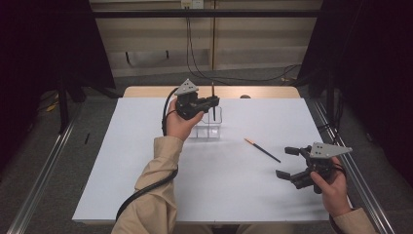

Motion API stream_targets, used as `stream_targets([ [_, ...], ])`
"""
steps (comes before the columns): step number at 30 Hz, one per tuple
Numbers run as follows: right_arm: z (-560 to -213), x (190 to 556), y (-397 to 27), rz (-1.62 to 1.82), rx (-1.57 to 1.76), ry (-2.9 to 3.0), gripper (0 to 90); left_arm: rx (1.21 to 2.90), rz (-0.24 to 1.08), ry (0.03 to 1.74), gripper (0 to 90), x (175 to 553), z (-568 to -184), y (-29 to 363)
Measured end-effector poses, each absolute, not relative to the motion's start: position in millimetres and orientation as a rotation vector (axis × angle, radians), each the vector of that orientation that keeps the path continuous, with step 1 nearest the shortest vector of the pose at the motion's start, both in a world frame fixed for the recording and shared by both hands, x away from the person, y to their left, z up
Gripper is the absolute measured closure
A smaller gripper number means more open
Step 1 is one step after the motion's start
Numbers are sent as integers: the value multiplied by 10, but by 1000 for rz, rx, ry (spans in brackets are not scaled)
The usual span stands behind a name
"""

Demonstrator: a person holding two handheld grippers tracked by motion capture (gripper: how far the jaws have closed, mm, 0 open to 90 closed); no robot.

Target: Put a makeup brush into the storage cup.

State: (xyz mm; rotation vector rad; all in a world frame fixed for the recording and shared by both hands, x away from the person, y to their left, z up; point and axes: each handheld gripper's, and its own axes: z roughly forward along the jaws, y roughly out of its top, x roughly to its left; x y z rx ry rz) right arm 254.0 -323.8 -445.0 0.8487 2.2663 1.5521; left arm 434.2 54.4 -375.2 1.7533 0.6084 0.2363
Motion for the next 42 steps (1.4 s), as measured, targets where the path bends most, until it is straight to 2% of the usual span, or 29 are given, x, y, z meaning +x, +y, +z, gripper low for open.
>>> stream_targets([
  [42,-4447,2533,-3235,1557,838,2267,38,1778,276,645,830,4448,-3919,506],
])
